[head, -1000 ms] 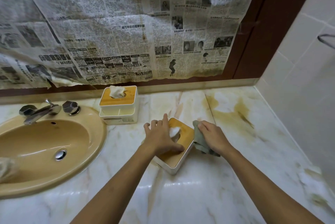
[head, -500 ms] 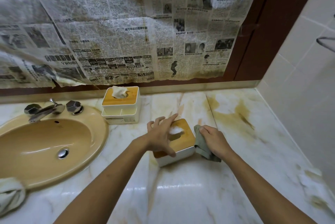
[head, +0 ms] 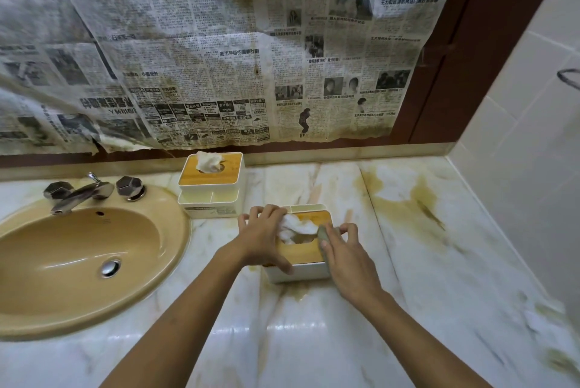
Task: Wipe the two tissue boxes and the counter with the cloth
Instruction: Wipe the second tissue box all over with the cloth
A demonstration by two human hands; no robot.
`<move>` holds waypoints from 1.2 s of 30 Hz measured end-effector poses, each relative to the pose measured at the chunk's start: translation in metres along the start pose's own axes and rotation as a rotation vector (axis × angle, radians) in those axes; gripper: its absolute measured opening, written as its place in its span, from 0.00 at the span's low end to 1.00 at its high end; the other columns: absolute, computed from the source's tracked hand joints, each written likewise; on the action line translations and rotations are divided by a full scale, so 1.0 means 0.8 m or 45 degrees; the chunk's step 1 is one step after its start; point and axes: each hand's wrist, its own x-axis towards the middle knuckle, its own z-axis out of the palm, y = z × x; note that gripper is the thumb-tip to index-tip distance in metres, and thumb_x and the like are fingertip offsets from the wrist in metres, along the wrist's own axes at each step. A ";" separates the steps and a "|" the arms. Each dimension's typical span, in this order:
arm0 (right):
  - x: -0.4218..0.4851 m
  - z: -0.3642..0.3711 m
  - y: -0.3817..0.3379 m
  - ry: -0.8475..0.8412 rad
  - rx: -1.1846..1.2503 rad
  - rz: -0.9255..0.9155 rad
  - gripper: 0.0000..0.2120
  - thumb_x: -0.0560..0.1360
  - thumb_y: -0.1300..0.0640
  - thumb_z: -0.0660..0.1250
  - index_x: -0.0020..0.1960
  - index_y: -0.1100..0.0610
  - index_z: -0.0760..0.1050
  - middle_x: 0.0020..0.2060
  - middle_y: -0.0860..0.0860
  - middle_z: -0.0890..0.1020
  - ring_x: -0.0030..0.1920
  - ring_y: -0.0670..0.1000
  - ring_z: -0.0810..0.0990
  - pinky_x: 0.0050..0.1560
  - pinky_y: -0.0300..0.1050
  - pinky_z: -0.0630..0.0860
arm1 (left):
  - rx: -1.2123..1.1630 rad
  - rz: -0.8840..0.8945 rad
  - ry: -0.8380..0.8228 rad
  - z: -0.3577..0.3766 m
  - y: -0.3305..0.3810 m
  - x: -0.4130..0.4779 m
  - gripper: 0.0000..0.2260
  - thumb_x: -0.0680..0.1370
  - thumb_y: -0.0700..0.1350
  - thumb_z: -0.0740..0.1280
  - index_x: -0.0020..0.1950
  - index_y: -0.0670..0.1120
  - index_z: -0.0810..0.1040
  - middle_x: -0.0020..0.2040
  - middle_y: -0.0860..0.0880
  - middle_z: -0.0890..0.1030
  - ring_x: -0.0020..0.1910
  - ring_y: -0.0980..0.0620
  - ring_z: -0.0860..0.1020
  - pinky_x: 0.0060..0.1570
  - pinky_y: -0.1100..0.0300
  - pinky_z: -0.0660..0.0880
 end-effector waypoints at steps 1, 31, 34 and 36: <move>0.001 0.003 -0.001 -0.015 -0.066 0.010 0.20 0.84 0.46 0.50 0.75 0.47 0.58 0.64 0.50 0.62 0.48 0.55 0.77 0.38 0.45 0.71 | -0.006 0.012 -0.010 -0.003 0.000 0.001 0.58 0.50 0.71 0.76 0.75 0.55 0.58 0.70 0.57 0.62 0.69 0.49 0.57 0.64 0.53 0.53; 0.078 -0.007 -0.021 -0.224 -0.190 0.102 0.26 0.85 0.47 0.47 0.80 0.46 0.45 0.74 0.55 0.56 0.62 0.63 0.73 0.55 0.54 0.73 | -0.129 0.090 0.046 -0.002 -0.015 0.003 0.58 0.47 0.74 0.75 0.74 0.59 0.61 0.67 0.62 0.64 0.64 0.53 0.59 0.62 0.60 0.50; 0.034 0.001 -0.013 -0.219 -0.230 0.041 0.26 0.84 0.46 0.49 0.80 0.45 0.46 0.72 0.54 0.57 0.58 0.61 0.74 0.49 0.52 0.74 | -0.127 0.085 0.051 -0.001 -0.015 0.002 0.59 0.48 0.73 0.75 0.75 0.58 0.61 0.68 0.61 0.64 0.65 0.53 0.59 0.63 0.60 0.50; 0.010 0.001 -0.006 -0.255 -0.220 0.008 0.26 0.84 0.45 0.49 0.80 0.45 0.47 0.71 0.53 0.57 0.56 0.60 0.75 0.47 0.51 0.73 | -0.124 0.085 0.047 0.000 -0.016 0.002 0.58 0.49 0.73 0.76 0.76 0.58 0.60 0.69 0.60 0.64 0.66 0.52 0.58 0.63 0.59 0.49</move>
